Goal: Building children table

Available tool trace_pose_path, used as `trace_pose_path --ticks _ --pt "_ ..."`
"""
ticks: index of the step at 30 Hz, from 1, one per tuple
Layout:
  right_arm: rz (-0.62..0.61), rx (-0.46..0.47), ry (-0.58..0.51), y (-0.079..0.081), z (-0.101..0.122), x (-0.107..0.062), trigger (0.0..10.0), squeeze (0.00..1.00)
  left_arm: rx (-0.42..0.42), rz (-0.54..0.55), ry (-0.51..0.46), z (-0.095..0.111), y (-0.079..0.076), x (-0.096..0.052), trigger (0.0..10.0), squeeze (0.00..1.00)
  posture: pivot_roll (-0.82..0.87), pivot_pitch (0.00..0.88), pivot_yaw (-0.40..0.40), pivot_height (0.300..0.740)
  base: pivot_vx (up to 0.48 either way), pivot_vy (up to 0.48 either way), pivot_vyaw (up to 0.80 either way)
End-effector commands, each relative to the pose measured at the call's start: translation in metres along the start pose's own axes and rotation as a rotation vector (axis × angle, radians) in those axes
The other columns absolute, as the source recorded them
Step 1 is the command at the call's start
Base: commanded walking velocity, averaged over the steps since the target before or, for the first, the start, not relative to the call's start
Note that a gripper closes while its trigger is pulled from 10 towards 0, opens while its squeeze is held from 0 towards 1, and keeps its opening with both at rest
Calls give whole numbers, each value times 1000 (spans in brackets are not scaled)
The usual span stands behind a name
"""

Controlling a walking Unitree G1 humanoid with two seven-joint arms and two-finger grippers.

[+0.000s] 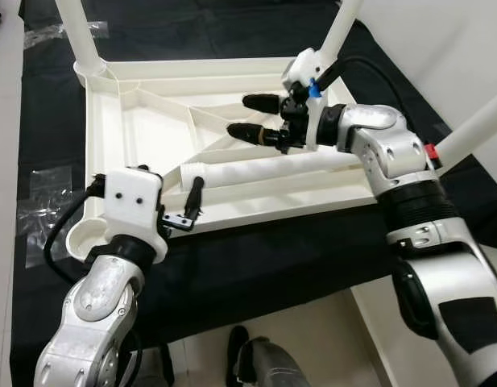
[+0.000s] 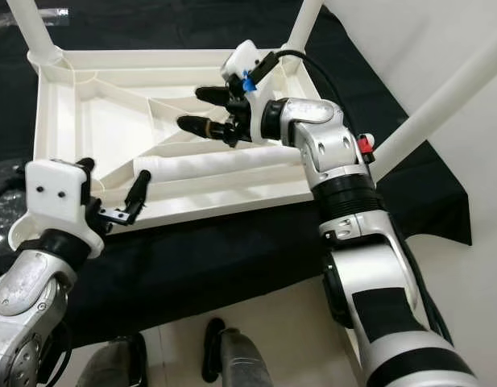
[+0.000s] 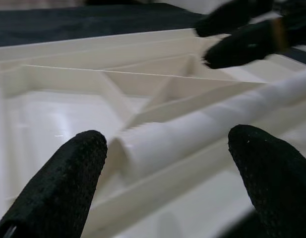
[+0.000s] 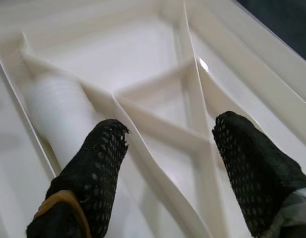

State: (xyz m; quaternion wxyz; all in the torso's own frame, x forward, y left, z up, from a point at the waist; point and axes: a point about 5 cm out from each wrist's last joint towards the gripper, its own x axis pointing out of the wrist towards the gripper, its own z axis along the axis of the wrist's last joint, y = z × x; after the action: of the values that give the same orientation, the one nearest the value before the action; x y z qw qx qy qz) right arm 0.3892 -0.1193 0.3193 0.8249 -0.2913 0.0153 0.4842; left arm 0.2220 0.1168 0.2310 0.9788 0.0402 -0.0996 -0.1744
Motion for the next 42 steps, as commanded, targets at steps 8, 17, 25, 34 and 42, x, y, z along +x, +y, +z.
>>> trace_pose_path --ticks 8,17,25,34,42 --pt "125 -179 145 -16 12 -18 10000 0 -89 -182 28 -5 -27 -7 10000 0 15 199 -171 740 0 0 0" --pt "419 -193 276 -1 1 -9 10000 0 -143 -223 75 -15 -39 -13 10000 0 14 191 -187 740 0 0 0" --pt "356 -246 454 2 -20 2 10000 0 -162 -243 87 -18 -49 -19 10000 0 14 183 -197 740 0 0 0" --pt "346 -254 488 2 -22 5 10000 0 -171 -215 79 -16 -49 -20 10000 0 6 205 -209 740 0 0 0" --pt "411 -293 565 7 -29 7 2353 0 -156 -178 75 -17 -47 -19 10000 0 -2 210 -209 740 0 0 0"
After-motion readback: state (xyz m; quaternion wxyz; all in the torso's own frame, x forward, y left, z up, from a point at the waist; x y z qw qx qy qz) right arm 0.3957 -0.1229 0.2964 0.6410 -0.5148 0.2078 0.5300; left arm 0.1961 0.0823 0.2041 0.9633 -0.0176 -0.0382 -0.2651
